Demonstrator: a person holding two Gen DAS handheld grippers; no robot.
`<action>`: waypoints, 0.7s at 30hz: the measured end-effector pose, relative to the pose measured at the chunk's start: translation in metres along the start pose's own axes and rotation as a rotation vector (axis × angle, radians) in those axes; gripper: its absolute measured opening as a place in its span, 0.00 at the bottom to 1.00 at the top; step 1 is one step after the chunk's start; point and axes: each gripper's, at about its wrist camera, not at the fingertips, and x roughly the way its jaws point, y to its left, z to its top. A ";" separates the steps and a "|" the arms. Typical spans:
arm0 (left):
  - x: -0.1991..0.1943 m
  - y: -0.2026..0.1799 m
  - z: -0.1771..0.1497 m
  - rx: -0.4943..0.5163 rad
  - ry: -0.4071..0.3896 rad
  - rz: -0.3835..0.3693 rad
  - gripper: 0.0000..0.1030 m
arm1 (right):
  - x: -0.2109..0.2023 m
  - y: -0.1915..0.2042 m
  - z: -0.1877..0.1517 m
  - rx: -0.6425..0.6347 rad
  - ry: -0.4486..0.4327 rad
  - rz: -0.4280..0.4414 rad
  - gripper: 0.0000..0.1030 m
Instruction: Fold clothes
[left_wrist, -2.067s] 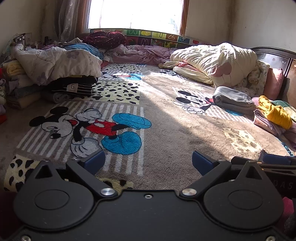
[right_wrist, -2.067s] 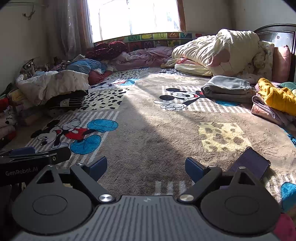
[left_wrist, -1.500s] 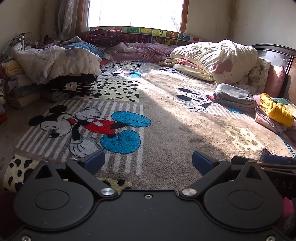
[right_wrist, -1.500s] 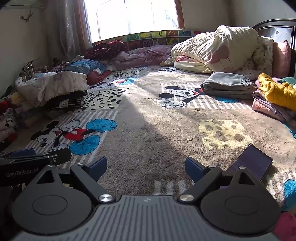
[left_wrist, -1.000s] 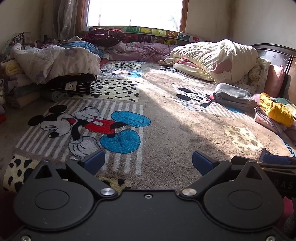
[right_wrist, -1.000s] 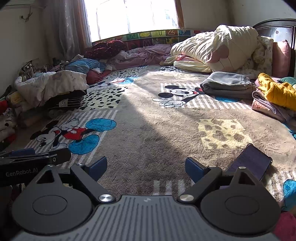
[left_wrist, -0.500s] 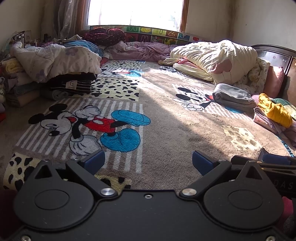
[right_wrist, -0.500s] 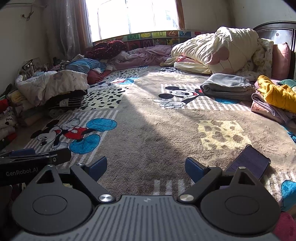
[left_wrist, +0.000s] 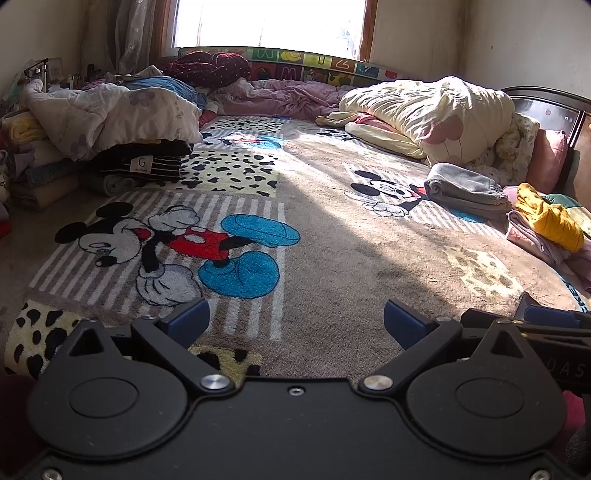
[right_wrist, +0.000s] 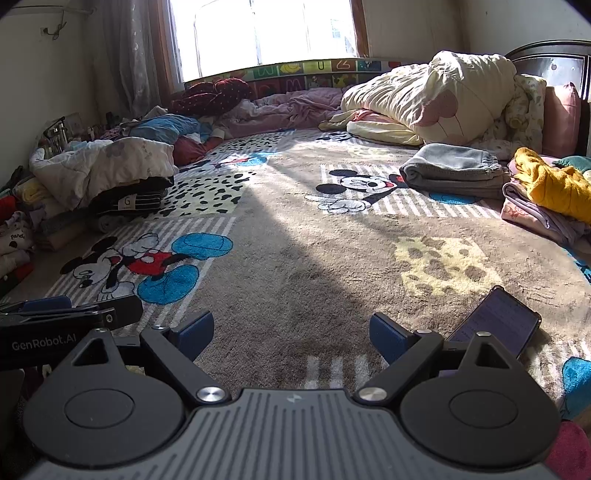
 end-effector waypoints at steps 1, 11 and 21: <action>0.000 0.000 0.000 0.000 0.001 0.000 0.99 | 0.000 0.000 0.000 0.000 0.001 0.000 0.88; 0.002 0.001 0.000 0.000 0.006 0.004 0.99 | 0.002 0.000 -0.001 0.004 0.007 0.000 0.88; 0.007 0.032 0.021 -0.071 -0.017 0.025 1.00 | 0.018 0.012 0.015 -0.019 0.002 0.042 0.88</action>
